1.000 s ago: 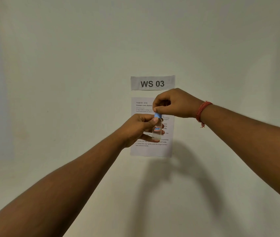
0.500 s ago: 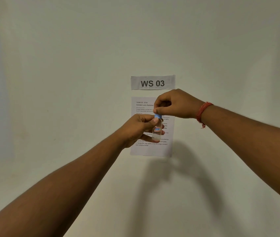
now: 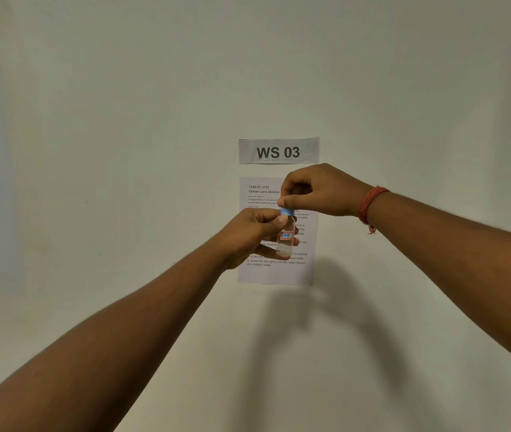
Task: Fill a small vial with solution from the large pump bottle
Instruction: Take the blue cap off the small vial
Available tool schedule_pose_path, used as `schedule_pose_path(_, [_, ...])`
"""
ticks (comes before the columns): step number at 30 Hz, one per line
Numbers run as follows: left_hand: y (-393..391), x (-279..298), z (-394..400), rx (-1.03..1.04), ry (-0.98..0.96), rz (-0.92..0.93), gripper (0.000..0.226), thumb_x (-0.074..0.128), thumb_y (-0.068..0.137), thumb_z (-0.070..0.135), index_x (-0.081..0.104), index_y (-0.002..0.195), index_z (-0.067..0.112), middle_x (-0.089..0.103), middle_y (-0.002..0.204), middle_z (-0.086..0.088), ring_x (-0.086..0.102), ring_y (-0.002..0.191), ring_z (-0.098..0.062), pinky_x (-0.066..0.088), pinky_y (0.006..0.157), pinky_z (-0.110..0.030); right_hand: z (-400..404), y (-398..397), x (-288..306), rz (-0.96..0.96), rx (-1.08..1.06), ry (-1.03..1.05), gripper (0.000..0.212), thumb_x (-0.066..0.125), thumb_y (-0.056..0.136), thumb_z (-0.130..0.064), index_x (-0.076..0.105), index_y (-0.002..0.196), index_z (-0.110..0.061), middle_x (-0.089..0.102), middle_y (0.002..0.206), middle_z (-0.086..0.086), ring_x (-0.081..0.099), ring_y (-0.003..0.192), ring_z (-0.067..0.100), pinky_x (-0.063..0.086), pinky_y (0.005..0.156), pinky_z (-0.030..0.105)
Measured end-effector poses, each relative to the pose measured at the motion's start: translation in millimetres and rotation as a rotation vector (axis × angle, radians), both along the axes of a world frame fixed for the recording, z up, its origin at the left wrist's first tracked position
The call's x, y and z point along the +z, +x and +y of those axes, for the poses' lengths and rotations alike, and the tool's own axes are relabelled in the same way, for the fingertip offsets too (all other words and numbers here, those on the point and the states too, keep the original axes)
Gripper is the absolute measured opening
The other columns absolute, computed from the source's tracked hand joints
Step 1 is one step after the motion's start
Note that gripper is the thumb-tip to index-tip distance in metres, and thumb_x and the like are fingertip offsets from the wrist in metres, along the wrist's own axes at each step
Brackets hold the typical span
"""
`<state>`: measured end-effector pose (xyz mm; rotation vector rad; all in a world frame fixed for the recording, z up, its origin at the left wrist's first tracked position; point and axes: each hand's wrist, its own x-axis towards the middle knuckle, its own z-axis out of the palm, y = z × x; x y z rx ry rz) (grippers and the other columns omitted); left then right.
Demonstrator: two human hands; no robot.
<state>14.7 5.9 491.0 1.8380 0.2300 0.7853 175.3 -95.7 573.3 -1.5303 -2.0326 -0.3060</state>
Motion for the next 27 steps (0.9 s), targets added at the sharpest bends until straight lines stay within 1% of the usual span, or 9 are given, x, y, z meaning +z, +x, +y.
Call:
schedule_pose_path(3, [-0.1,0.3,-0.8,0.010,0.009,0.007,0.025,0.056,0.102,0.030,0.074,0.111,0.014,0.078,0.103,-0.009,0.075,0.100,-0.026,0.063,0.074,-0.039,-0.2,-0.4,0.3,-0.001,-0.001,-0.009,0.007,0.068,0.086,-0.034,0.070,0.087,-0.027,0.071,0.081,-0.010,0.065,0.078,0.006,0.053,0.072,0.024])
schedule_pose_path(5, [0.0,0.2,-0.8,0.006,0.003,0.006,0.026,0.057,0.102,0.030,0.074,0.113,0.013,0.077,0.103,-0.009,0.075,0.101,-0.027,0.063,0.075,-0.040,-0.2,-0.9,-0.1,0.003,0.008,-0.011,0.004,0.067,0.086,-0.030,0.070,0.087,-0.028,0.070,0.081,-0.012,0.064,0.077,0.003,0.051,0.072,0.023])
schedule_pose_path(8, [0.3,-0.3,-0.6,0.006,0.008,0.013,0.027,0.057,0.102,0.030,0.074,0.113,0.012,0.077,0.103,-0.009,0.075,0.101,-0.026,0.062,0.075,-0.040,0.5,-0.9,-0.8,-0.002,0.016,-0.016,0.008,0.065,0.083,-0.023,0.070,0.088,-0.028,0.070,0.083,-0.011,0.063,0.079,0.004,0.051,0.073,0.023])
schedule_pose_path(12, [1.3,-1.0,-1.9,0.012,0.001,0.019,0.024,0.058,0.101,0.031,0.076,0.107,0.017,0.078,0.101,-0.008,0.076,0.098,-0.024,0.062,0.070,-0.035,1.8,0.4,-1.7,-0.004,0.024,-0.037,0.015,0.064,0.079,-0.019,0.067,0.090,-0.028,0.068,0.086,-0.012,0.062,0.081,0.005,0.051,0.073,0.025])
schedule_pose_path(16, [2.1,-1.8,-0.7,0.015,0.002,0.015,0.025,0.058,0.101,0.030,0.075,0.110,0.013,0.077,0.104,-0.009,0.075,0.101,-0.027,0.063,0.075,-0.041,1.5,2.1,-2.2,-0.003,0.029,-0.020,0.010,0.064,0.082,-0.029,0.065,0.092,-0.029,0.069,0.089,-0.010,0.063,0.085,0.009,0.054,0.078,0.031])
schedule_pose_path(18, [1.8,-2.0,-0.6,0.005,-0.005,0.009,0.025,0.057,0.102,0.028,0.074,0.110,0.011,0.077,0.104,-0.009,0.074,0.103,-0.029,0.063,0.078,-0.045,0.8,2.8,-3.2,-0.011,0.020,-0.020,0.011,0.065,0.085,-0.038,0.064,0.091,-0.030,0.070,0.085,-0.007,0.064,0.082,0.013,0.054,0.076,0.033])
schedule_pose_path(21, [1.0,-2.0,-1.4,0.005,-0.011,0.007,0.025,0.057,0.102,0.027,0.075,0.109,0.012,0.077,0.102,-0.009,0.075,0.101,-0.028,0.063,0.074,-0.041,0.2,2.6,-4.5,-0.015,0.016,-0.032,0.010,0.066,0.086,-0.040,0.065,0.088,-0.030,0.071,0.078,-0.007,0.064,0.075,0.013,0.052,0.071,0.031])
schedule_pose_path(24, [1.7,-2.6,-1.7,0.016,-0.013,0.009,0.023,0.057,0.102,0.028,0.075,0.108,0.015,0.078,0.102,-0.010,0.075,0.100,-0.027,0.062,0.072,-0.038,1.0,1.2,-5.6,-0.008,0.018,-0.009,0.004,0.066,0.085,-0.031,0.066,0.088,-0.028,0.069,0.078,-0.008,0.062,0.071,0.007,0.052,0.069,0.028])
schedule_pose_path(27, [2.7,-3.3,-2.2,0.012,-0.007,0.008,0.023,0.057,0.102,0.029,0.076,0.107,0.016,0.078,0.102,-0.007,0.076,0.099,-0.025,0.062,0.071,-0.037,1.6,-0.1,-8.6,0.010,0.018,0.011,0.006,0.064,0.083,-0.024,0.066,0.087,-0.027,0.067,0.077,-0.009,0.058,0.067,0.001,0.047,0.065,0.022])
